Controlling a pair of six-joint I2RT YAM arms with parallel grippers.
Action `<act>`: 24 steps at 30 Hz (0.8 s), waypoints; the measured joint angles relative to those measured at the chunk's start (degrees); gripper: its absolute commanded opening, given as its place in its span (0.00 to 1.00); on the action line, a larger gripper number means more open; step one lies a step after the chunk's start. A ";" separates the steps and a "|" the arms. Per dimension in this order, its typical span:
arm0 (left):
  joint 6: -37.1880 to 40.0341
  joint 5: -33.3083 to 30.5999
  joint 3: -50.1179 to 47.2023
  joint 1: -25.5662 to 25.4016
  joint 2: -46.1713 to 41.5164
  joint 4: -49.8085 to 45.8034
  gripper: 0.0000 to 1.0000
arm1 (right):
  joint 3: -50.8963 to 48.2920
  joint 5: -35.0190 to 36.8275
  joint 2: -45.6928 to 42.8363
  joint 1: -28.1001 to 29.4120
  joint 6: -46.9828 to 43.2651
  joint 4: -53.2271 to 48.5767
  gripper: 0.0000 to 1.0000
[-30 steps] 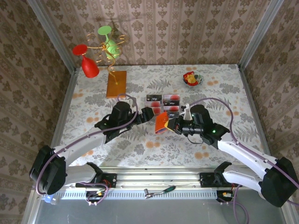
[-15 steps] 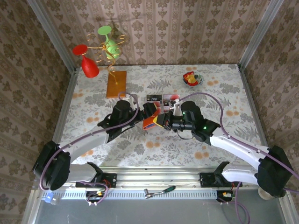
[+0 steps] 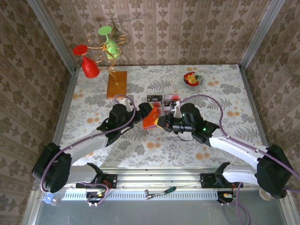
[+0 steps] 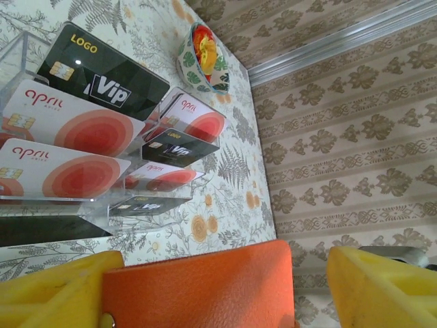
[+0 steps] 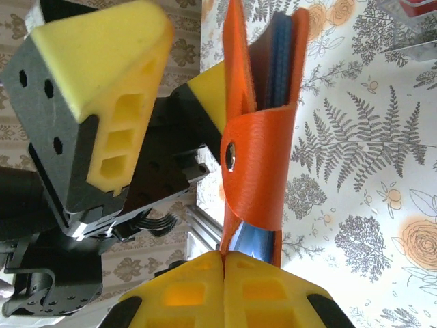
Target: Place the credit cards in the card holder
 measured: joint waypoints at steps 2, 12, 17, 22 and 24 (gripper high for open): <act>-0.13 0.02 -0.33 0.07 -0.61 0.07 0.73 | 0.00 0.35 0.00 -0.09 0.00 0.00 0.00; -0.17 0.07 -2.14 0.11 -1.66 0.46 0.55 | -0.04 0.96 0.20 -0.31 0.00 0.00 0.00; -0.17 0.02 -2.80 0.22 -2.12 0.50 0.47 | -0.70 1.01 0.26 -0.39 0.00 -0.04 0.00; -0.11 -0.44 -3.28 0.55 -3.13 0.46 0.34 | -1.07 1.14 0.61 -0.61 0.00 0.00 0.00; -0.13 -0.50 -3.30 0.52 -3.32 0.46 0.27 | -1.55 1.22 0.63 -0.72 0.02 -0.04 0.00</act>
